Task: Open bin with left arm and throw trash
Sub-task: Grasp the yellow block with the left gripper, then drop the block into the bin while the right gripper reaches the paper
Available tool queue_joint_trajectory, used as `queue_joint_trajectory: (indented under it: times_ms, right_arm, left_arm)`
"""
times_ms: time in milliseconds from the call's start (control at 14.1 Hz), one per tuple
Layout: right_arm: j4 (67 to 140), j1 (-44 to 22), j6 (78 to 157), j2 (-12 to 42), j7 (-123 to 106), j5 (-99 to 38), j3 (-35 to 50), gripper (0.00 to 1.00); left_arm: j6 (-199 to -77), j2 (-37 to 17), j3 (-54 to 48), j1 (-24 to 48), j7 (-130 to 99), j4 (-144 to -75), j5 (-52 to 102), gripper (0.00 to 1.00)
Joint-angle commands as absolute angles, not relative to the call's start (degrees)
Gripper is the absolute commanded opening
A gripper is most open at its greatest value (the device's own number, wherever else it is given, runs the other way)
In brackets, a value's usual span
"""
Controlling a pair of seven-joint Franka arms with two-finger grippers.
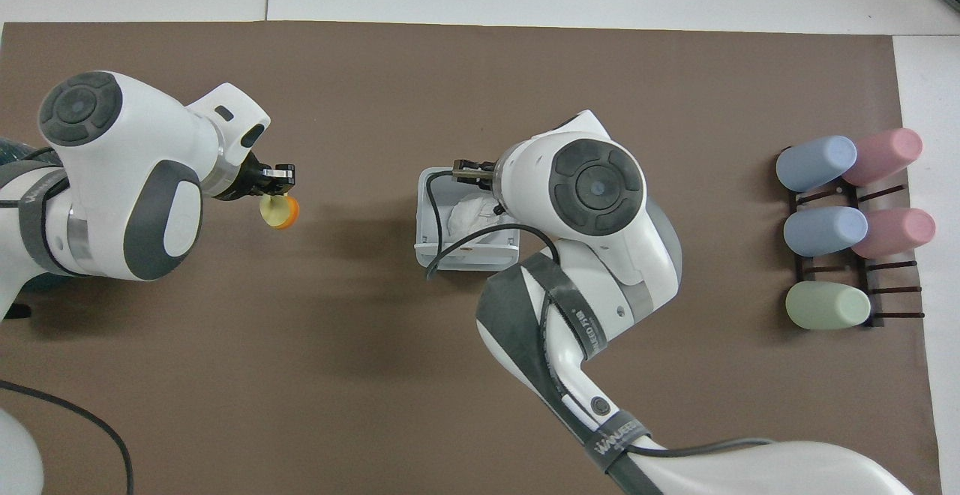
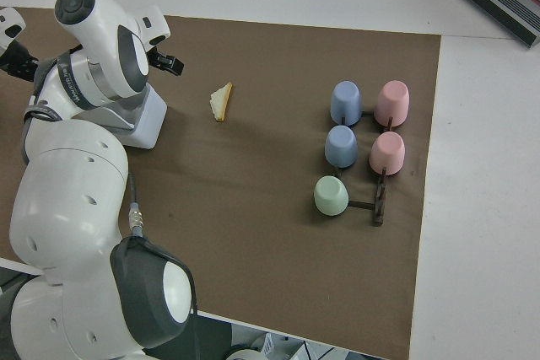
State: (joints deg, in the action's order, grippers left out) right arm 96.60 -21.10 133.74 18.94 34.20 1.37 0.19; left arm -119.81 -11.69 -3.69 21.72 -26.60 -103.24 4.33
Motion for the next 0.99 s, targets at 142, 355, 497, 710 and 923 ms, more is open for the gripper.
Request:
queue_joint_trajectory:
  times_ms: [142,355,497,710,923]
  right_arm:
    - [95.8,-15.8,138.9,25.6,31.8,3.1,0.9,0.88]
    - [95.8,-15.7,140.8,27.9,31.8,8.4,0.9,0.89]
    - [95.8,-15.7,141.3,29.9,32.3,9.8,0.8,0.89]
    - [96.0,-14.6,143.9,32.3,32.6,10.5,0.5,0.86]
    - [97.7,-15.2,144.6,32.2,34.0,10.6,0.5,0.81]
  left_arm:
    - [-126.2,-13.8,-2.9,30.1,-32.5,-100.5,4.0,0.0]
    - [-134.5,-14.6,-2.9,32.8,-32.7,-102.6,4.0,0.0]
    - [-136.7,-14.8,-2.9,33.1,-32.8,-102.6,4.0,0.42]
    - [-136.7,-14.9,-2.9,32.9,-32.7,-102.0,4.0,1.0]
    - [-135.7,-15.0,-2.9,32.8,-32.6,-100.9,3.9,1.0]
